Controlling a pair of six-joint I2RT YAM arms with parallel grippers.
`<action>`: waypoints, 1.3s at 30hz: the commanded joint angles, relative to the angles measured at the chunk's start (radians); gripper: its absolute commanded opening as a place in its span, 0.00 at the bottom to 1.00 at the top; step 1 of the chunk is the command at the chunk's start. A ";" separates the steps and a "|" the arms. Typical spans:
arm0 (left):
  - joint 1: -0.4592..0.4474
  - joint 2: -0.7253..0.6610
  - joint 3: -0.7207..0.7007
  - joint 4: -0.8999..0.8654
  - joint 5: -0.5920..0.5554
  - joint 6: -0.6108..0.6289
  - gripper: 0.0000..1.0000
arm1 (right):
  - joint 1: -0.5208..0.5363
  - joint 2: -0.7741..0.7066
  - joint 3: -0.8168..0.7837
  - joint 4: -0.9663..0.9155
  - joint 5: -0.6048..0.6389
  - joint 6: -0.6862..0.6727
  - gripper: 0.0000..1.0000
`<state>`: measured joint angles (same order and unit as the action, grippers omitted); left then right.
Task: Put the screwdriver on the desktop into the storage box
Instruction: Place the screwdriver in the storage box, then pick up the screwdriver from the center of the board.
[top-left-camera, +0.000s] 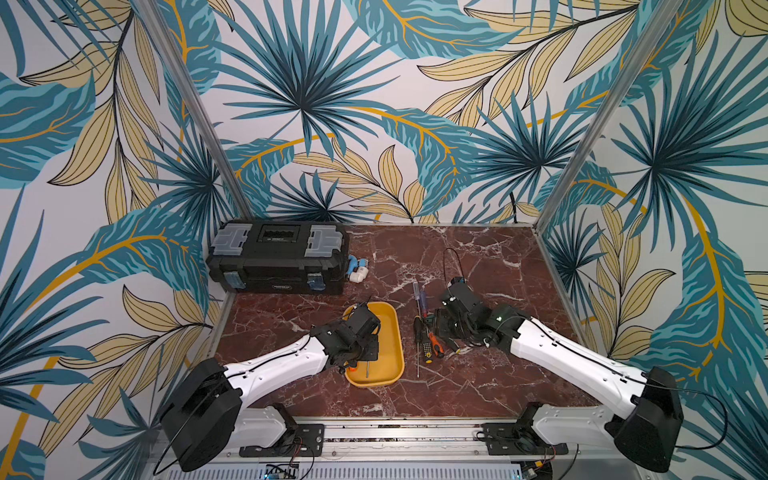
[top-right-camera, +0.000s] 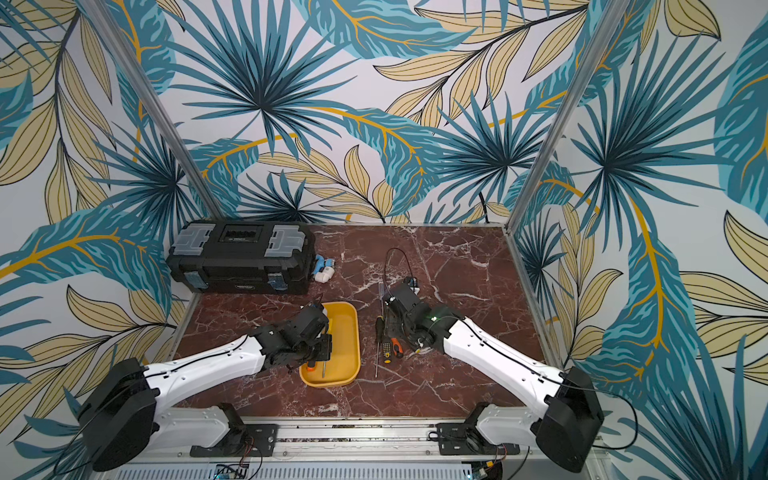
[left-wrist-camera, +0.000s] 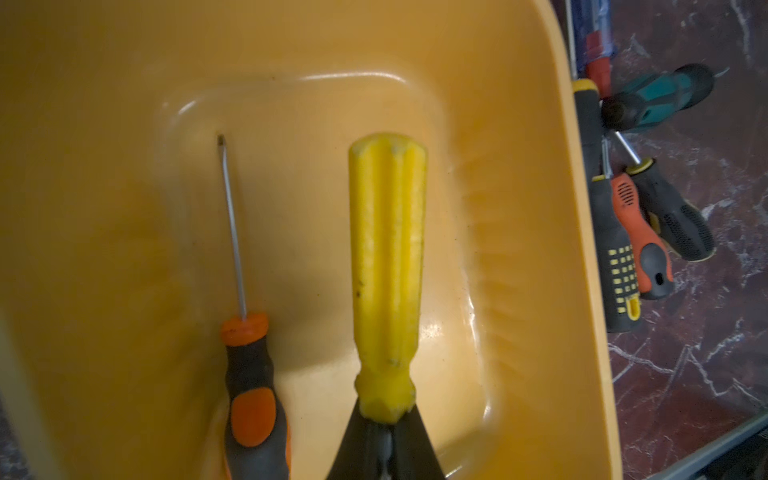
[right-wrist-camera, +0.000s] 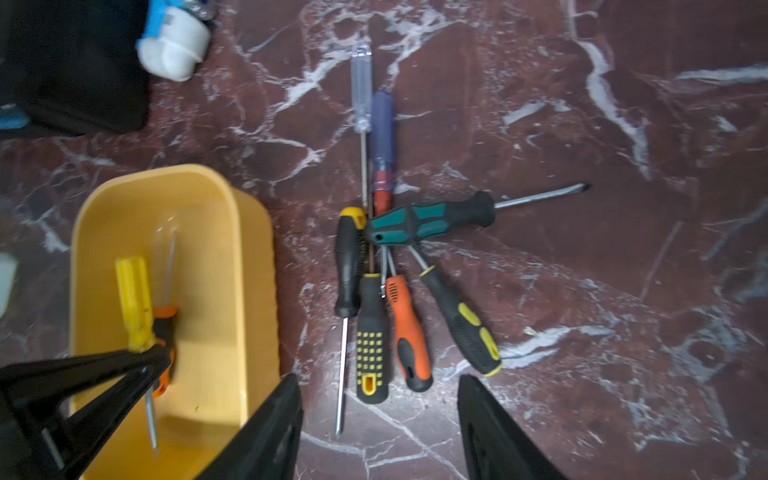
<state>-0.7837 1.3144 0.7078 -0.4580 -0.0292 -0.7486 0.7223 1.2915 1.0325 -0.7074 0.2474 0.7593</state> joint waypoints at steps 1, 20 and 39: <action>0.001 0.012 0.037 0.041 0.000 0.029 0.24 | -0.056 0.052 0.031 -0.078 0.023 0.033 0.68; -0.018 -0.280 0.093 -0.087 -0.008 0.019 0.53 | -0.212 0.356 0.115 0.045 -0.074 0.257 0.69; -0.019 -0.379 0.033 -0.016 0.040 -0.020 0.54 | -0.262 0.503 0.013 0.282 -0.186 0.319 0.50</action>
<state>-0.7990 0.9360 0.7654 -0.5022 0.0017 -0.7601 0.4648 1.7767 1.0813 -0.4629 0.0772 1.0676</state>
